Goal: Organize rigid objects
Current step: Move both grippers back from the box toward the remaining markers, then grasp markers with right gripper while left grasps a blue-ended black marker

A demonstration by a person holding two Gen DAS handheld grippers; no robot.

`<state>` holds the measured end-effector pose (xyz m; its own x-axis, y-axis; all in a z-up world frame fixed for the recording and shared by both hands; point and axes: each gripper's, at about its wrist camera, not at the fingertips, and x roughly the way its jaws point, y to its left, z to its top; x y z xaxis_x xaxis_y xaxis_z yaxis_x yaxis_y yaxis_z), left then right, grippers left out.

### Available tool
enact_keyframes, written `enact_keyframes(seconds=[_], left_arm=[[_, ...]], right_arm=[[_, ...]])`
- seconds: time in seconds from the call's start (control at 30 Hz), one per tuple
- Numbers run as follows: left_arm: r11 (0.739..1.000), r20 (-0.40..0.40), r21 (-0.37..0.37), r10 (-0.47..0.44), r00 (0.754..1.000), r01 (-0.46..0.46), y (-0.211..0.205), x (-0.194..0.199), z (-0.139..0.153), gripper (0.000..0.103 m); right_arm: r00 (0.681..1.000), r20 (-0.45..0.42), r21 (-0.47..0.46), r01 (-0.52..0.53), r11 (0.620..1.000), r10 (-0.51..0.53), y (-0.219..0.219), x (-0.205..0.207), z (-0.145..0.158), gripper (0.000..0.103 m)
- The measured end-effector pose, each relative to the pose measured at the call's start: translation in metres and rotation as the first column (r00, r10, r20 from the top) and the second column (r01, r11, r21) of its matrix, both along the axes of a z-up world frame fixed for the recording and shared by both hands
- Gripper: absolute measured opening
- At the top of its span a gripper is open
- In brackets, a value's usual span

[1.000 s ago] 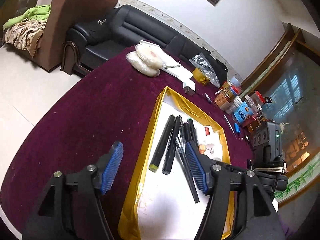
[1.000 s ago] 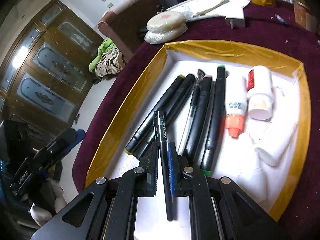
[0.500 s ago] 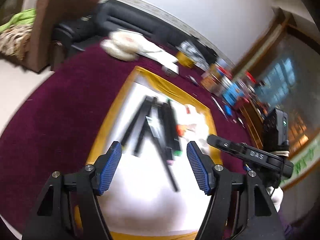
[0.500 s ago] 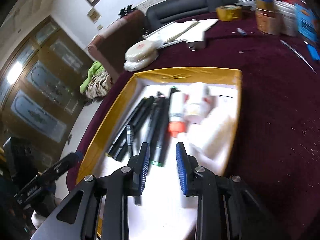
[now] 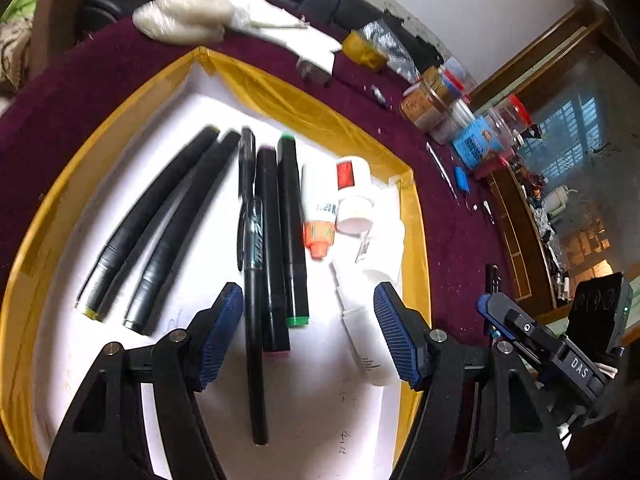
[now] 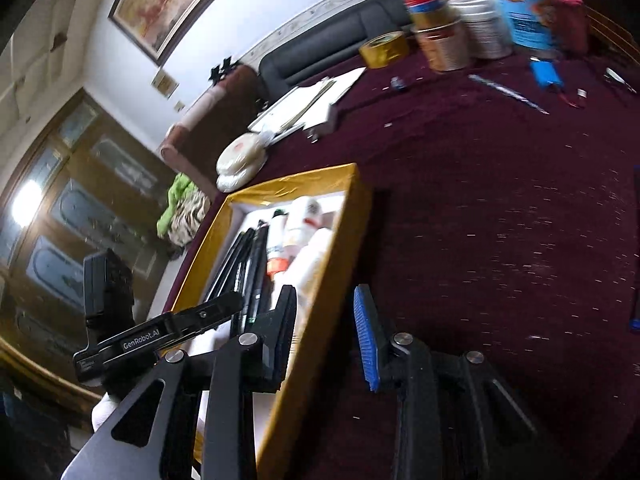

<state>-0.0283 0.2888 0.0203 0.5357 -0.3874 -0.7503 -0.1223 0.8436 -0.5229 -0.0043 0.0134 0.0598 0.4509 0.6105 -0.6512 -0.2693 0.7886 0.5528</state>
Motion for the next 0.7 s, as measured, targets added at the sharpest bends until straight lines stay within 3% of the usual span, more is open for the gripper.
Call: enact_keyframes(seconds=[0.2, 0.33, 0.47, 0.57, 0.7], left_arm=[[0.991, 0.105, 0.071, 0.108, 0.989, -0.116, 0.015, -0.029, 0.03, 0.067], [0.982, 0.201, 0.104, 0.136, 0.97, -0.16, 0.017, -0.058, 0.059, 0.072], [0.985, 0.282, 0.144, 0.049, 0.958, -0.093, -0.014, -0.077, 0.079, 0.073], [0.988, 0.287, 0.151, -0.056, 0.956, 0.013, -0.046, -0.069, 0.082, 0.073], [0.98, 0.262, 0.152, -0.167, 0.951, 0.13, -0.088, -0.059, 0.074, 0.073]], right_arm=[[0.996, 0.032, -0.006, 0.084, 0.996, -0.084, -0.053, 0.003, 0.004, 0.026], [0.975, 0.059, -0.045, 0.218, 0.975, -0.215, -0.115, 0.008, 0.003, 0.027], [0.93, 0.05, -0.054, 0.367, 0.929, -0.365, -0.177, 0.01, 0.003, 0.027], [0.882, 0.05, -0.083, 0.472, 0.878, -0.469, -0.225, 0.011, 0.005, 0.027], [0.849, 0.051, -0.147, 0.527, 0.837, -0.526, -0.256, 0.023, 0.002, 0.028]])
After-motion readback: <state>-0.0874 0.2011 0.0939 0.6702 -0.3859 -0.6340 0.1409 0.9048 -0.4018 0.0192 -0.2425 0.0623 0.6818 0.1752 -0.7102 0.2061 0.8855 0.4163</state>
